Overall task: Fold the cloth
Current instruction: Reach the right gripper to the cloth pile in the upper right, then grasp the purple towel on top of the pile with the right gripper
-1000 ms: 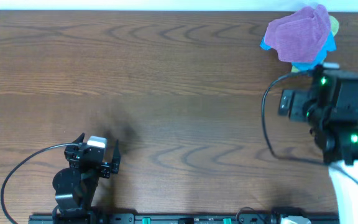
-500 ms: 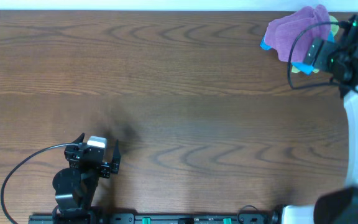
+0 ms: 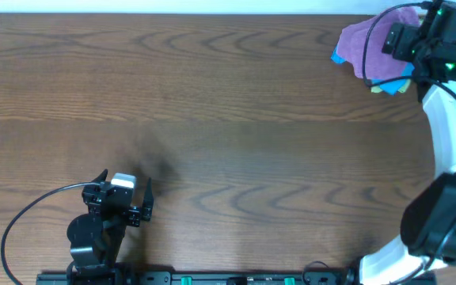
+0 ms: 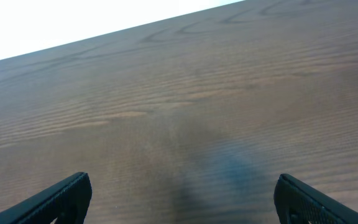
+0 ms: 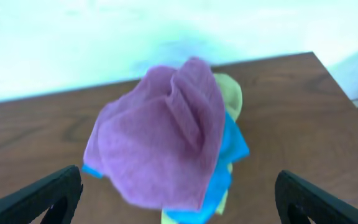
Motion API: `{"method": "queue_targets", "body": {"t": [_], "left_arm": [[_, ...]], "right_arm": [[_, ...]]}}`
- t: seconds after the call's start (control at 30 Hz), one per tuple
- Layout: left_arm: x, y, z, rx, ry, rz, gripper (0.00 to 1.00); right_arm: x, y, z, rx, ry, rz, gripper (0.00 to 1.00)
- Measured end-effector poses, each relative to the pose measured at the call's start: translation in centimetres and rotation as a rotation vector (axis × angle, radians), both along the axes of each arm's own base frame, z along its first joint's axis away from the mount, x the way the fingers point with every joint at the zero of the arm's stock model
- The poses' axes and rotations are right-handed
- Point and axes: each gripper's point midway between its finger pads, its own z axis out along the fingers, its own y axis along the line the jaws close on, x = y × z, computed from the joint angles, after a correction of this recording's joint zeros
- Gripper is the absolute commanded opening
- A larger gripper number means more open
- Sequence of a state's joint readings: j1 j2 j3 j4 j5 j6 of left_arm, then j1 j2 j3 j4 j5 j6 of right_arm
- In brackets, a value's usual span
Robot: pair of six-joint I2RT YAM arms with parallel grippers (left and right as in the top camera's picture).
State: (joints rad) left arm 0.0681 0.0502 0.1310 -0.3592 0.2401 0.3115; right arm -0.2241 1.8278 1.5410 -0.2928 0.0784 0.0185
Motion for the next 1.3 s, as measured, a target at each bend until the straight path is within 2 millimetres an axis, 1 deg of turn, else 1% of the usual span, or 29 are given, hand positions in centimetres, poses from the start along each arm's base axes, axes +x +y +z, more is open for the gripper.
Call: {"method": "queue_targets", "body": {"t": [0.03, 0.07, 0.23, 0.3, 0.4, 0.57, 0.7, 0.77, 0.87, 0.93, 0.97, 1.03, 1.13, 1.2, 1.3], "left_arm": [[0.0, 0.0, 0.0, 0.0, 0.0, 0.0, 0.95], [0.0, 0.0, 0.0, 0.0, 0.0, 0.0, 0.95], [0.0, 0.0, 0.0, 0.0, 0.0, 0.0, 0.95], [0.0, 0.0, 0.0, 0.0, 0.0, 0.0, 0.95], [0.0, 0.0, 0.0, 0.0, 0.0, 0.0, 0.95], [0.0, 0.0, 0.0, 0.0, 0.0, 0.0, 0.95], [0.0, 0.0, 0.0, 0.0, 0.0, 0.0, 0.95], [0.0, 0.0, 0.0, 0.0, 0.0, 0.0, 0.95], [0.0, 0.0, 0.0, 0.0, 0.0, 0.0, 0.95], [0.0, 0.0, 0.0, 0.0, 0.0, 0.0, 0.95], [0.0, 0.0, 0.0, 0.0, 0.0, 0.0, 0.95], [0.0, 0.0, 0.0, 0.0, 0.0, 0.0, 0.95], [0.0, 0.0, 0.0, 0.0, 0.0, 0.0, 0.95], [0.0, 0.0, 0.0, 0.0, 0.0, 0.0, 0.95], [0.0, 0.0, 0.0, 0.0, 0.0, 0.0, 0.95]], "right_arm": [[0.6, -0.2, -0.4, -0.003, -0.007, 0.0, 0.99], [1.1, -0.5, -1.3, -0.004, -0.006, -0.002, 0.99], [3.3, -1.6, -6.7, 0.002, 0.026, -0.012, 0.99], [4.0, -1.9, -8.3, 0.001, 0.024, -0.011, 0.97], [5.1, -2.1, -9.2, -0.006, -0.002, -0.007, 0.94], [6.2, -2.3, -9.6, -0.009, -0.037, 0.004, 0.95], [7.4, -2.8, -10.5, -0.008, -0.036, 0.007, 0.95], [7.8, -3.0, -11.1, -0.01, -0.03, 0.008, 0.93], [8.1, -3.1, -12.3, -0.011, -0.014, 0.018, 0.82], [8.2, -3.0, -13.0, -0.007, -0.004, 0.023, 0.7], [8.2, -3.0, -13.3, -0.002, 0.002, 0.024, 0.59], [8.1, -3.0, -13.4, -0.005, 0.007, 0.029, 0.41], [8.3, -3.0, -13.1, -0.003, -0.003, 0.027, 0.1], [8.4, -3.0, -12.9, -0.009, -0.005, 0.034, 0.01], [8.3, -3.0, -13.1, -0.011, 0.006, 0.036, 0.01]]}}
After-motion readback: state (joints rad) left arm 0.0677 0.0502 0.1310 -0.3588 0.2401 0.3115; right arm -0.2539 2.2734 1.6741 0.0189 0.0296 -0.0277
